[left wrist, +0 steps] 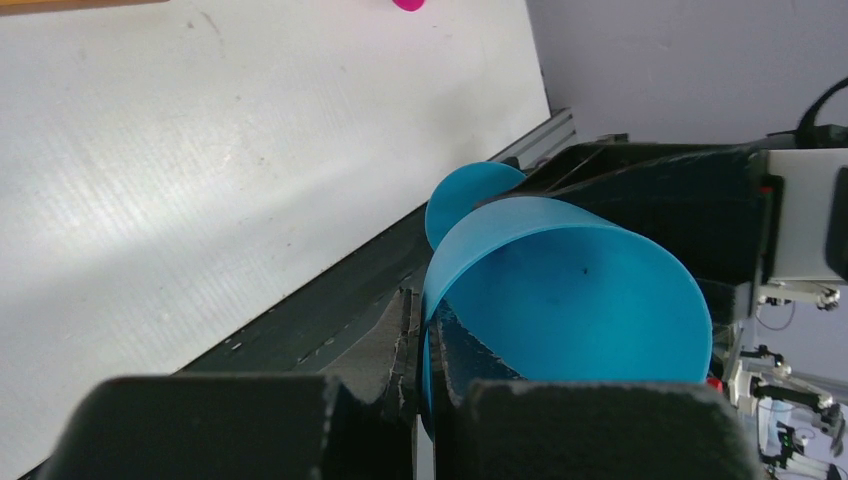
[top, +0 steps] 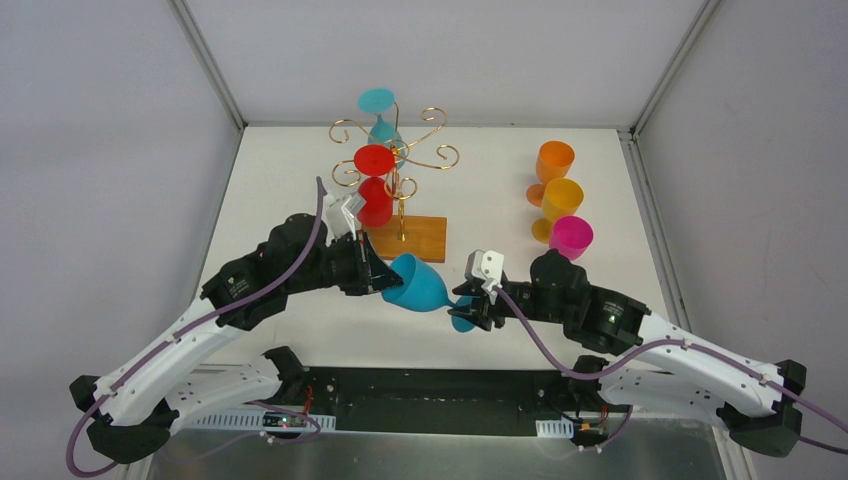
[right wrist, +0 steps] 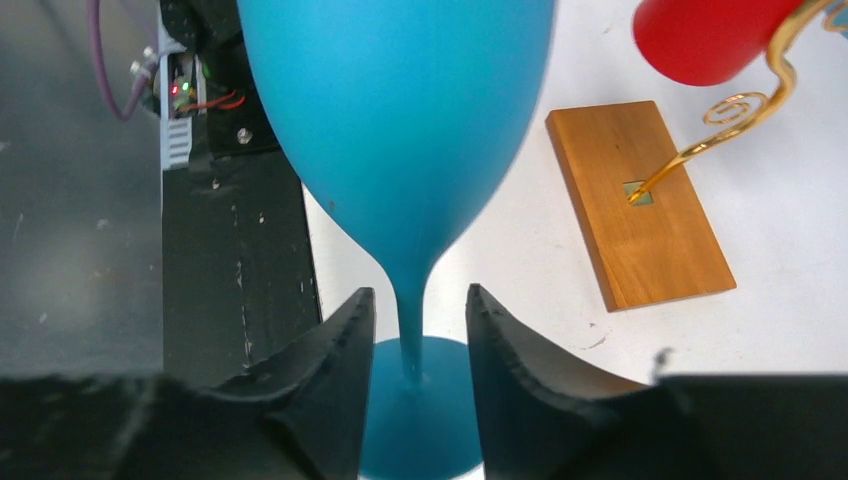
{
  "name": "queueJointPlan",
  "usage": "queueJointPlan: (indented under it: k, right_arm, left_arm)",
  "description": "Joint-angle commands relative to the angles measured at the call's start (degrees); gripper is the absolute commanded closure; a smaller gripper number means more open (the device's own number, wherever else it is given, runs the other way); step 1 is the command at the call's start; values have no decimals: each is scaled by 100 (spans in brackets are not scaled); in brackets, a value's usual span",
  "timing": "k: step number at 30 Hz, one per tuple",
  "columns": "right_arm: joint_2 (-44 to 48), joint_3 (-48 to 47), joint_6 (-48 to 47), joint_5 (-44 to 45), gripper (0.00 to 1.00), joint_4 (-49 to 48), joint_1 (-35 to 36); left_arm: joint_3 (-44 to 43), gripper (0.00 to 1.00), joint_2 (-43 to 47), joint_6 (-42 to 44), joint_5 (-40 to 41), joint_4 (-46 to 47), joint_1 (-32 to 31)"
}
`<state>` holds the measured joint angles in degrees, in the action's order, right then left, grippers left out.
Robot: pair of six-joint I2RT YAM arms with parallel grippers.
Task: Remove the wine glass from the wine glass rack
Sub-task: Place the wine glass at the center of the board.
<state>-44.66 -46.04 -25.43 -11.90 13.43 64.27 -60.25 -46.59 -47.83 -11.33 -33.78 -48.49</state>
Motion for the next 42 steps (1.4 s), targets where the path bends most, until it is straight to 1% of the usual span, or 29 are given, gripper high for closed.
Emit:
queueJointPlan:
  k: [1, 3, 6, 9, 12, 15, 22, 24, 26, 29, 34, 38, 42]
  right_arm:
    - [277, 69, 116, 732, 54, -435, 24]
    - [354, 117, 140, 902, 52, -438, 22]
    - [448, 194, 225, 1138, 49, -470, 17]
    - [526, 266, 386, 1780, 47, -565, 19]
    - [525, 349, 622, 2433, 43, -752, -9]
    - [349, 255, 1055, 2880, 39, -731, -109]
    - [36, -139, 1896, 3047, 37, -310, -402]
    - [-71, -321, 2122, 3056, 34, -15, -472]
    - [-220, -580, 2348, 3109, 33, 383, -539]
    - [-367, -770, 2608, 3072, 32, 661, -636]
    - [-368, -689, 2901, 2848, 32, 647, -726]
    - [-336, -581, 3026, 2817, 32, 621, -750]
    - [-242, -472, 3083, 2775, 31, 648, -750]
  left_arm:
    - [-61, 100, 147, 238, 407, -475, 107]
    - [-101, 100, 143, 287, 589, -686, 121]
    - [-263, 100, 104, 413, 1075, -1163, 182]
    - [-472, 100, 49, 628, 1725, -1722, 310]
    - [-679, 100, -112, 931, 2146, -2144, 597]
    - [-848, 100, -321, 1184, 2445, -2464, 950]
    - [-1307, 100, -798, 1773, 2703, -2778, 1868]
    - [-1384, 100, -915, 1926, 2686, -2770, 2121]
    - [-1436, 100, -1043, 2033, 2683, -2753, 2394]
    - [-1467, 100, -1226, 2212, 2567, -2679, 2992]
    - [-1621, 100, -1723, 2437, 2269, -2486, 3953]
    - [-1949, 100, -2216, 2480, 2401, -2423, 4305]
    - [-2418, 100, -2746, 2472, 2646, -2365, 4504]
